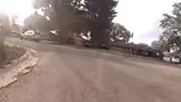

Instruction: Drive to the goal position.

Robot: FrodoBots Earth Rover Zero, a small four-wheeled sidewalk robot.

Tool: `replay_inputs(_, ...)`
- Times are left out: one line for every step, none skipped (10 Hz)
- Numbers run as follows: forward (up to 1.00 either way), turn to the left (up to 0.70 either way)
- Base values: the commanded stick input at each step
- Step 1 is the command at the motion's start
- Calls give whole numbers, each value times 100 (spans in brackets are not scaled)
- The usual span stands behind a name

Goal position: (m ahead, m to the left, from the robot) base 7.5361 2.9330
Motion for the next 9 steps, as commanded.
replay_inputs(100, 0)
replay_inputs(100, 0)
replay_inputs(100, 0)
replay_inputs(100, 0)
replay_inputs(100, 10)
replay_inputs(100, 32)
replay_inputs(100, 38)
replay_inputs(100, 28)
replay_inputs(100, 7)
